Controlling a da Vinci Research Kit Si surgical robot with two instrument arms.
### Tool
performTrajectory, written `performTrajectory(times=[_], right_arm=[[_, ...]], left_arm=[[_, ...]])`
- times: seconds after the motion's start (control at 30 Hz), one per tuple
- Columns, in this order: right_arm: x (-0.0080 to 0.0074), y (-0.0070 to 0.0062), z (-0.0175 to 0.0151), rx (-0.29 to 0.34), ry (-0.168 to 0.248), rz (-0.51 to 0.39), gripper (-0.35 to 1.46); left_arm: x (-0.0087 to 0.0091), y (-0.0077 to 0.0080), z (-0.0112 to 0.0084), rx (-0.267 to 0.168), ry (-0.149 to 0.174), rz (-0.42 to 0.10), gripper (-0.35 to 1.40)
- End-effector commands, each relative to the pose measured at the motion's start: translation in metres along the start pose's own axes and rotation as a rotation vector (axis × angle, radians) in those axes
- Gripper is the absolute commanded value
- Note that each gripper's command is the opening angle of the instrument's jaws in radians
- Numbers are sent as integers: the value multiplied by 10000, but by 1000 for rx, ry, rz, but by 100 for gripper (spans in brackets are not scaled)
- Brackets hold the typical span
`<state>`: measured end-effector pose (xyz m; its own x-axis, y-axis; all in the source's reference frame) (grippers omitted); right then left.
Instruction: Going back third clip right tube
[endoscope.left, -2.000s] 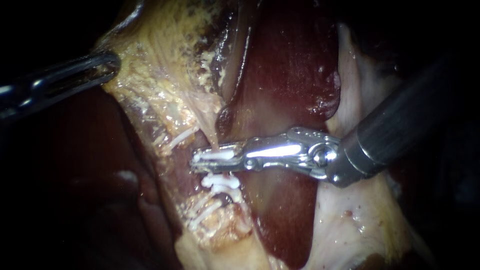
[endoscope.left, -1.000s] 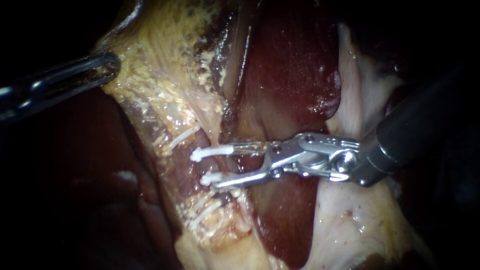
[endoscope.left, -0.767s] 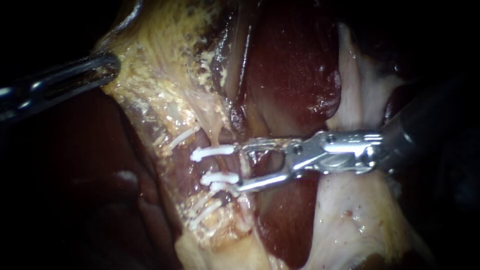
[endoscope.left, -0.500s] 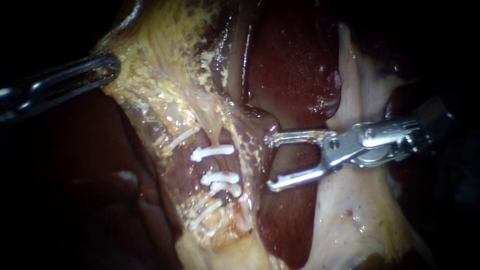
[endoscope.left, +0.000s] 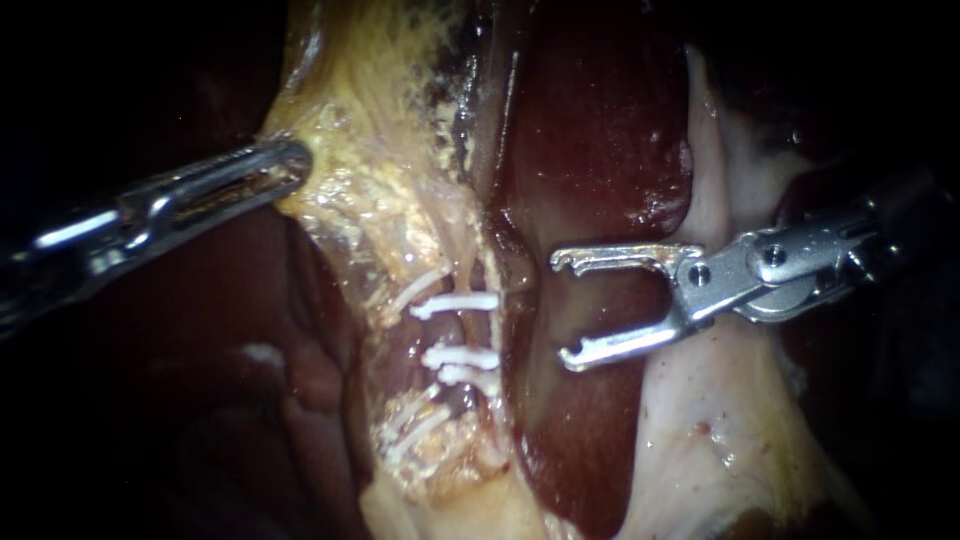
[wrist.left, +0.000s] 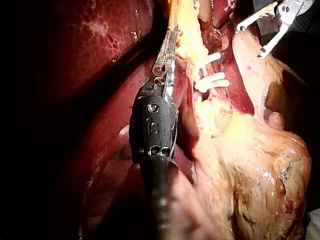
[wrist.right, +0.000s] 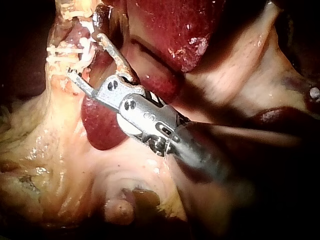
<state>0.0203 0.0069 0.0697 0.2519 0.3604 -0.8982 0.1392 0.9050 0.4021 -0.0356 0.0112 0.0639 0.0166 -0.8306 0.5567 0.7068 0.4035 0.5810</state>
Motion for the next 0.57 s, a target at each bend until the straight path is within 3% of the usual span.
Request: performTrajectory(times=[0.03,0.2,0.57], right_arm=[[1,1,-1,-1,3,1,60],[3,2,-4,-5,9,3,60],[5,3,-5,-5,9,5,60]], left_arm=[[4,-2,8,6,10,2,-35],[10,-12,25,14,22,6,-35],[10,-12,24,19,23,7,-35]])
